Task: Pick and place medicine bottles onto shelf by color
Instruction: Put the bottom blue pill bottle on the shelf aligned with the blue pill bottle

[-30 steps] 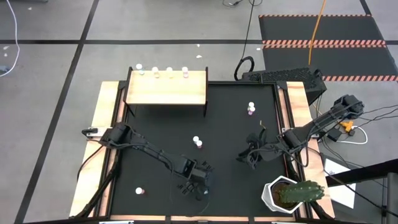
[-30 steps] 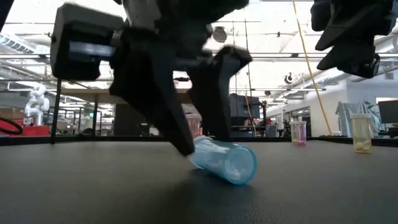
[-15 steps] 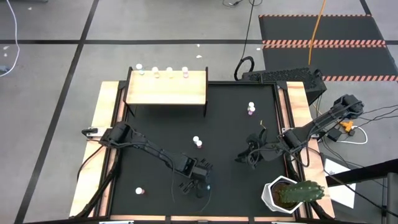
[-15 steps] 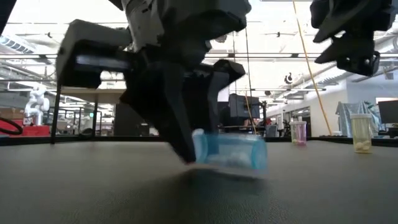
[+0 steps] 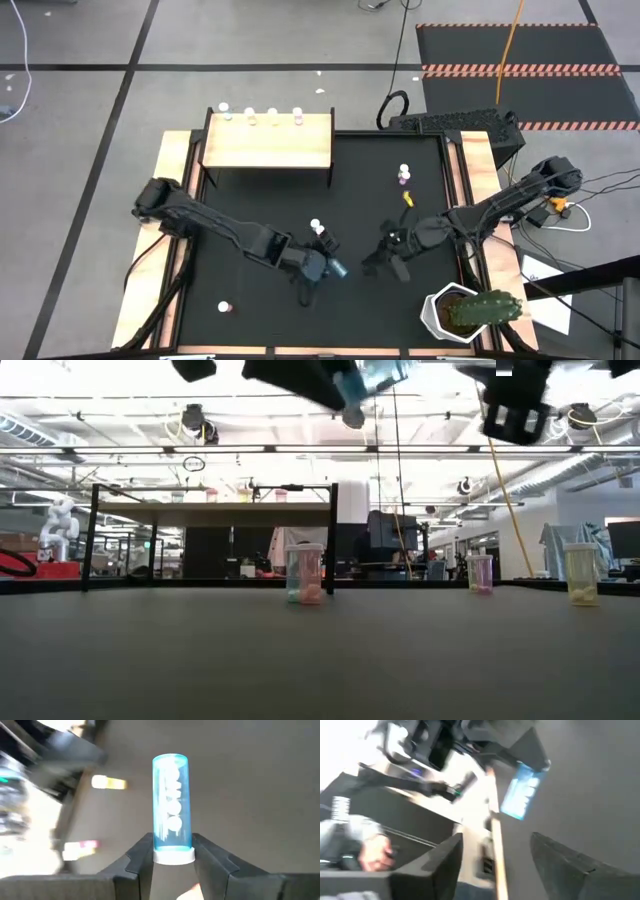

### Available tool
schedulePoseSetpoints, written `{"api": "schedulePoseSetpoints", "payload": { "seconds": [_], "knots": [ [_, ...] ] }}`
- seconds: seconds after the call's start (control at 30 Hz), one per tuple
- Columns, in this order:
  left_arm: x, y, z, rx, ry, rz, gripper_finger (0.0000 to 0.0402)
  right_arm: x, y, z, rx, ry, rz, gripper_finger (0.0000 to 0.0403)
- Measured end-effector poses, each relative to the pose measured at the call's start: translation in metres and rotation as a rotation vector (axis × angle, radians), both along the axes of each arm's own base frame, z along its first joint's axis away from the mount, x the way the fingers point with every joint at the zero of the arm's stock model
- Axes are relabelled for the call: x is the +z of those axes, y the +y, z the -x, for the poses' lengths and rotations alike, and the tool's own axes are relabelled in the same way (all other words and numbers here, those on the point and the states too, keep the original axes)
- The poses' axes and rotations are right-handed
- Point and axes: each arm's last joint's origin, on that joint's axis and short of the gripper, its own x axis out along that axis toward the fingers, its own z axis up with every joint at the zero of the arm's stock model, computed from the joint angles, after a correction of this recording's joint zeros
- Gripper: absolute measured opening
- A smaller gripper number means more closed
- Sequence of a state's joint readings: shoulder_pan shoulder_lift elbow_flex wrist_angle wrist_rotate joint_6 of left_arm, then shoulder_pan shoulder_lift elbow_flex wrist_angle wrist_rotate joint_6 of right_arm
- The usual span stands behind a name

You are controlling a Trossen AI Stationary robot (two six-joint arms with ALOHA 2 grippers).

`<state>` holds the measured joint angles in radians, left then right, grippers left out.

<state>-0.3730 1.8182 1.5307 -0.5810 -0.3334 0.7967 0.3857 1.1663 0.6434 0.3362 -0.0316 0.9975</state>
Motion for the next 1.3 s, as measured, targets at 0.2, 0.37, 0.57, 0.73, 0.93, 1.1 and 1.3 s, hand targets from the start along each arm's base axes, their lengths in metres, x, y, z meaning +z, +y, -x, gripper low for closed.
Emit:
{"api": "schedulePoseSetpoints", "payload": {
  "seconds": [0.2, 0.37, 0.57, 0.73, 0.93, 1.1, 1.3],
  "knots": [
    [0.020, 0.006, 0.008, -0.123, -0.041, -0.252, 0.0130, -0.002, -0.021, -0.020, -0.022, -0.038, -0.110, 0.0270],
    [0.024, 0.013, 0.005, -0.147, -0.051, -0.419, 0.0124, -0.005, -0.034, -0.031, 0.002, -0.067, -0.160, 0.0268],
    [0.032, 0.021, -0.004, -0.147, -0.131, -0.507, 0.0127, -0.011, -0.044, -0.038, 0.006, -0.066, -0.162, 0.0257],
    [0.035, 0.023, -0.007, -0.184, -0.150, -0.573, 0.0125, -0.012, -0.052, -0.040, 0.010, -0.075, -0.143, 0.0240],
    [0.035, 0.024, -0.008, -0.203, -0.141, -0.598, 0.0126, -0.009, -0.054, -0.039, 0.027, -0.097, -0.128, 0.0189],
    [0.035, 0.026, -0.008, -0.194, -0.139, -0.594, 0.0128, -0.008, -0.054, -0.038, 0.027, -0.100, -0.123, 0.0136],
    [0.035, 0.030, -0.009, -0.134, -0.150, -0.532, 0.0129, -0.009, -0.054, -0.038, 0.030, -0.104, -0.107, 0.0089]
  ]
}}
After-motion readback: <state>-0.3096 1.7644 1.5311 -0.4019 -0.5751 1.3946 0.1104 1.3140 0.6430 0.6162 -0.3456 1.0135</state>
